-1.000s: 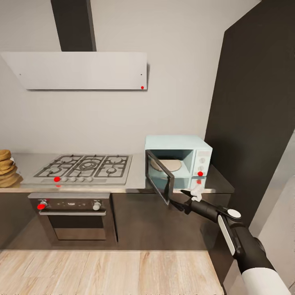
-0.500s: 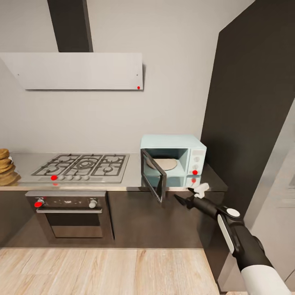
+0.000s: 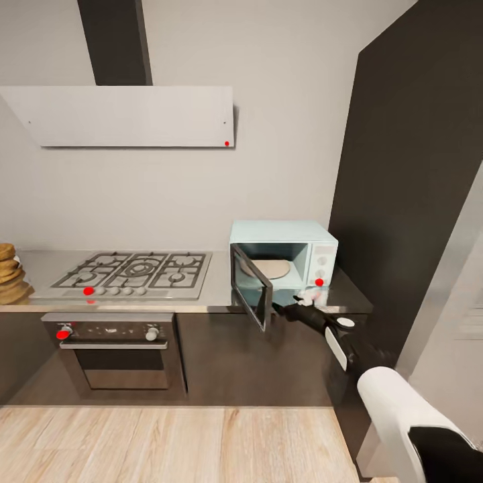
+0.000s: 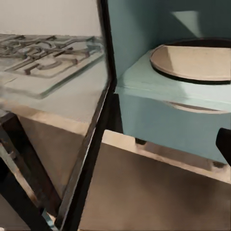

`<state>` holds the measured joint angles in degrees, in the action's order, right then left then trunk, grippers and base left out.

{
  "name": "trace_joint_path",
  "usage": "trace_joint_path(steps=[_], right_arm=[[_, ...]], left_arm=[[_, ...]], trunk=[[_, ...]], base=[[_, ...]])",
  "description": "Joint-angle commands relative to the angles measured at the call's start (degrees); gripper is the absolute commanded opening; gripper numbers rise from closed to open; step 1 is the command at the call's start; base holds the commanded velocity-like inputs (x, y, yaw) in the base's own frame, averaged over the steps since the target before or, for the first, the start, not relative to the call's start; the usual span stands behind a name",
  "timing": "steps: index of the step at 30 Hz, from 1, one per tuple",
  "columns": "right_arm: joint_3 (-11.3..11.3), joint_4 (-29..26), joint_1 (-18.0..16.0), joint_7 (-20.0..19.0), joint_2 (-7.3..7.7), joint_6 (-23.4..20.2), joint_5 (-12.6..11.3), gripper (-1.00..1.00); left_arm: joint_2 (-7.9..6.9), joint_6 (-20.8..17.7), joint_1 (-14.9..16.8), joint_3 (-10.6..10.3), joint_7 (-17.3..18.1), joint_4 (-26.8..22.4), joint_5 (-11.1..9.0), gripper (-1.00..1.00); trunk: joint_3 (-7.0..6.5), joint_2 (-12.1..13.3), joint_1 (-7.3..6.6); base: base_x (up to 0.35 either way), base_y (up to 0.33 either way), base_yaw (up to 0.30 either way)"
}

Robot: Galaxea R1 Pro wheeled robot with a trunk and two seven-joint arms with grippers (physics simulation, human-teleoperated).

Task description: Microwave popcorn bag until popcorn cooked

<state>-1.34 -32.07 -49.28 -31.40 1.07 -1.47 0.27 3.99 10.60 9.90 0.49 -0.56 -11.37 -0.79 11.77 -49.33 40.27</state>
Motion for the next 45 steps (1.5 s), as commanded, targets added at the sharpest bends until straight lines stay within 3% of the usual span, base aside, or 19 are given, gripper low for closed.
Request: trace_joint_path(steps=[1,3,7,22,34,45], right_arm=[[1.7,0.2,-0.1,-0.3,-0.89,-0.1,0.0,1.00],[3.6,0.2,-0.1,-0.6,-1.41,-0.2,-0.1,1.00],[4.9,0.2,0.1,-0.9,-1.88,-0.6,-0.3,1.00],[5.0,-0.1,0.3,-3.8,-1.94,-0.8,-0.6,1.00],[5.1,0.4,0.6,-3.9,-5.38,-0.7,-0.3,1.00],[5.1,0.4,0.6,-3.9,-5.57,-0.7,-0.3,1.00]], left_arm=[[0.03,0.2,0.0,0.0,-0.1,0.0,-0.1,1.00],[0.05,0.2,0.0,0.0,-0.1,0.0,-0.1,1.00],[0.04,0.2,0.0,0.0,-0.1,0.0,-0.1,1.00],[0.06,0.2,0.0,0.0,-0.1,0.0,-0.1,1.00],[0.06,0.2,0.0,0.0,-0.1,0.0,-0.1,1.00],[0.04,0.2,0.0,0.0,-0.1,0.0,-0.1,1.00]], trunk=[[0.08,-0.1,0.01],[0.08,-0.1,0.01],[0.08,-0.1,0.01],[0.08,-0.1,0.01],[0.08,-0.1,0.01],[0.08,-0.1,0.01]], base=[[0.000,0.000,0.000],[0.000,0.000,0.000],[0.000,0.000,0.000],[0.000,0.000,0.000],[0.000,0.000,0.000],[0.000,0.000,0.000]])
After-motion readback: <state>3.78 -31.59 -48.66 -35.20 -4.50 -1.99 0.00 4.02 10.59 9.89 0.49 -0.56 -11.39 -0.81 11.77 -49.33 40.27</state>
